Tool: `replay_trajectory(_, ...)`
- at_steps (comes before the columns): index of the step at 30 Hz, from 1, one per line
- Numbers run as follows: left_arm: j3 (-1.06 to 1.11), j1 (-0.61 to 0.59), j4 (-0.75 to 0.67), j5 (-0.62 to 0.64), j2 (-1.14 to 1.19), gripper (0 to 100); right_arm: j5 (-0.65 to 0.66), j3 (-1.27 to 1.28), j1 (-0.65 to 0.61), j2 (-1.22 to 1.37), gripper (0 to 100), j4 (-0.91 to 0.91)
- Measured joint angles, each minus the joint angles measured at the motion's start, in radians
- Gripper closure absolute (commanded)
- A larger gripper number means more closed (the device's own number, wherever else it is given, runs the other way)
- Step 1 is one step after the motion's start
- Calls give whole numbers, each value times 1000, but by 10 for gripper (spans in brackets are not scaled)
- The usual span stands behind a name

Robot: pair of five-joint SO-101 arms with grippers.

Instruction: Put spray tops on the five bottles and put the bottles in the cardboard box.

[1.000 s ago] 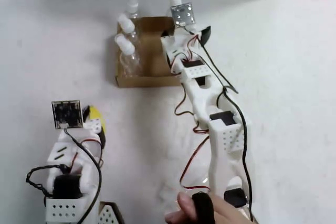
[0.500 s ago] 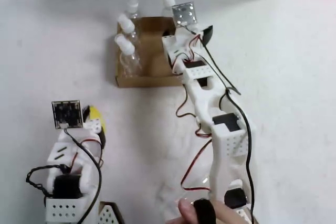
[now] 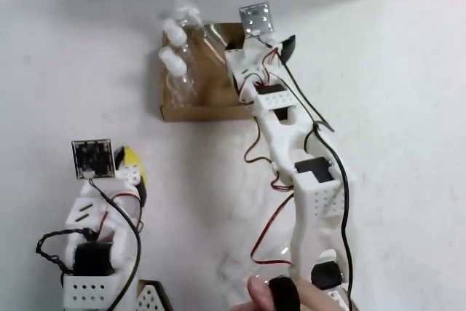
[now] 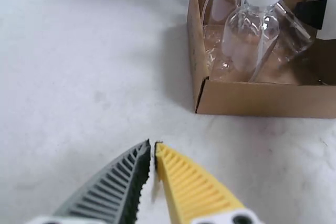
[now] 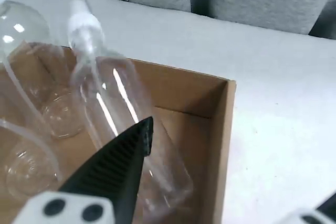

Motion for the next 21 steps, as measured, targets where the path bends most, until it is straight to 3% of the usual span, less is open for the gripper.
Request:
replay_trajectory(17,0,0,0,0,0,976,0,0,28,-28,519,0)
replay_trajectory(21,0,0,0,0,0,976,-2,0,58,-103,519,110)
